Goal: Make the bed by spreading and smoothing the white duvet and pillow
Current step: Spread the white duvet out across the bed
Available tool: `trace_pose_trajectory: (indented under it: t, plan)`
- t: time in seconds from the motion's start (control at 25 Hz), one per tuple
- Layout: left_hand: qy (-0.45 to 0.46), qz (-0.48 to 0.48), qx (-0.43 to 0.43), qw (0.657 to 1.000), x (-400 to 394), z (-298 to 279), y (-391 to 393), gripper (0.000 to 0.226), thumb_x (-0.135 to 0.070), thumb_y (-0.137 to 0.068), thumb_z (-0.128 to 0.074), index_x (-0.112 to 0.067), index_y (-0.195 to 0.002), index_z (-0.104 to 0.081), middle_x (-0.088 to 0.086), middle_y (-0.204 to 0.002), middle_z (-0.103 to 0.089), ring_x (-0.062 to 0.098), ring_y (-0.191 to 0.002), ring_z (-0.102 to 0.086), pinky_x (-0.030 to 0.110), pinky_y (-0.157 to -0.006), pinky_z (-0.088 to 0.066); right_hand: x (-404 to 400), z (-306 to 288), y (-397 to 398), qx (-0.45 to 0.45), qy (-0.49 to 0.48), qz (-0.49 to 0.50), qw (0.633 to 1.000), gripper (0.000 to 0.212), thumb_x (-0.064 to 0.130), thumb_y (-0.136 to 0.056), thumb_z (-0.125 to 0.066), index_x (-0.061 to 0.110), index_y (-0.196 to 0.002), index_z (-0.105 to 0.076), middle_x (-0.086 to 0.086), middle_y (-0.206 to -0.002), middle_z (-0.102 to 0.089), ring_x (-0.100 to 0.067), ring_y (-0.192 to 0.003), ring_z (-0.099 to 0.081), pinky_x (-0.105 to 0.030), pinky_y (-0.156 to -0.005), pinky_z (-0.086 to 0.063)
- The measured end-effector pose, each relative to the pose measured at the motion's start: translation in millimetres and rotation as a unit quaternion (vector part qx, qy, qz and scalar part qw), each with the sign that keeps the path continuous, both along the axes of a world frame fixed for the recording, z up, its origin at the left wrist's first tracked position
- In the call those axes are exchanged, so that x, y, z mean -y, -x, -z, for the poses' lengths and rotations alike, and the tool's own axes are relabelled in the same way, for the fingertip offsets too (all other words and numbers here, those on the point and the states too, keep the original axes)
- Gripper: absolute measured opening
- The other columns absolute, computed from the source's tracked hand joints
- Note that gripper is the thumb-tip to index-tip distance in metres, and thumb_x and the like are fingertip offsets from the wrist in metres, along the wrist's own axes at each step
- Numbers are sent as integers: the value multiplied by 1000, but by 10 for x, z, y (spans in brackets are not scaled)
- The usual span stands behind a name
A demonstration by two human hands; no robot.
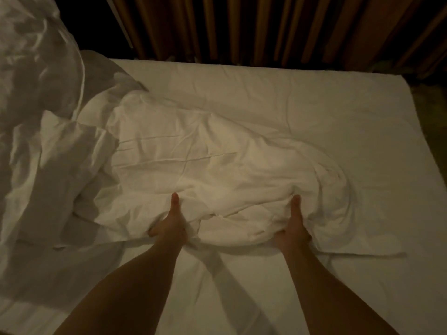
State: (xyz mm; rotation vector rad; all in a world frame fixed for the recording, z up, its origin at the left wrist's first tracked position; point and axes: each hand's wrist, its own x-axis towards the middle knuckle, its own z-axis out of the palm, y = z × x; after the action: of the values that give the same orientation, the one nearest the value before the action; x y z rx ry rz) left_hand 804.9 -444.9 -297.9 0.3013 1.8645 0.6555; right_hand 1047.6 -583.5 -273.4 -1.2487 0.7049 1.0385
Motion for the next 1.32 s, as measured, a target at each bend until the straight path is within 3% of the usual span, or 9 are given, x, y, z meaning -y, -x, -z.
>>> trace_pose_trajectory:
  t: [0.12, 0.24, 0.36, 0.6, 0.72, 0.84, 1.04, 1.16, 1.32]
  plan:
    - [-44, 12, 144, 989, -148, 87, -63, 123, -89, -38, -80, -23, -139, -52, 7, -138, -62, 27, -116, -66, 45, -85, -60, -152, -203, -70, 42, -99, -23, 994, 102, 64, -58, -91, 34, -144, -47, -4, -140, -61, -34, -117, -64, -63, -88, -54]
    - [-112, -23, 210, 971, -170, -1076, -438, 75, -70, -75, -75, -16, -124, -56, 13, -129, -65, 30, -107, -68, 43, -69, -61, -330, -638, -392, 85, -89, 21, 992, 113, 66, -49, -94, 33, -144, -45, 0, -133, -65, -31, -112, -66, -62, -84, -56]
    - [-194, -9, 67, 979, -350, -2238, -882, 84, -73, -77, -70, -9, -130, -56, 5, -124, -63, 28, -102, -65, 44, -90, -55, -523, -1811, -758, 185, -96, 13, 978, 121, 75, -40, -90, 25, -142, -48, 1, -131, -66, -27, -108, -69, -45, -76, -62]
    - [-329, 154, 165, 917, -534, -5007, -1944, 57, -72, -80, -67, -16, -89, -61, -4, -79, -65, 11, -65, -62, 22, -43, -50, -298, -4452, -1503, 473, -57, -16, 879, 93, 69, -79, -70, 1, -138, -49, -20, -134, -60, -38, -121, -59, -38, -82, -47]
    - [-375, 205, 158, 890, -557, -5542, -2287, 69, -79, -79, -59, -13, -96, -64, -4, -78, -67, 12, -66, -65, 24, -54, -54, -208, -5061, -1833, 547, -55, 12, 835, 89, 66, -76, -74, 2, -134, -53, -16, -122, -65, -36, -114, -64, -35, -78, -46]
    - [-347, 281, 106, 888, -554, -5201, -2508, 81, -88, -75, -51, -11, -97, -61, 1, -75, -65, 14, -63, -61, 30, -60, -52, -90, -4985, -2014, 516, -64, -14, 854, 82, 77, -66, -73, 22, -123, -53, -1, -102, -64, -22, -96, -65, -32, -80, -49]
    - [-140, 440, 132, 877, -278, -3695, -2350, 137, -105, -46, -50, -13, -147, -44, 7, -140, -57, 32, -125, -57, 49, -103, -50, 294, -3269, -1977, 363, -40, -243, 899, 80, 96, -49, -62, 53, -116, -52, 18, -107, -45, 8, -80, -54, -22, -69, -50]
    - [-141, 446, 56, 882, 155, -2981, -2029, 120, -93, -67, -52, -4, -148, -39, 10, -142, -50, 32, -127, -52, 50, -107, -47, 474, -2552, -1369, 337, -23, -253, 906, 108, 65, -72, -77, 35, -159, -20, 19, -139, -32, -5, -124, -40, -25, -100, -36]
    - [-157, 438, -3, 885, 399, -2476, -1621, 132, -93, -56, -56, -9, -155, -31, 17, -149, -48, 35, -132, -52, 50, -110, -45, 380, -2180, -657, 290, -66, -246, 923, 156, 82, -35, -82, 30, -162, -7, 1, -167, -20, -22, -149, -29, -39, -116, -31]
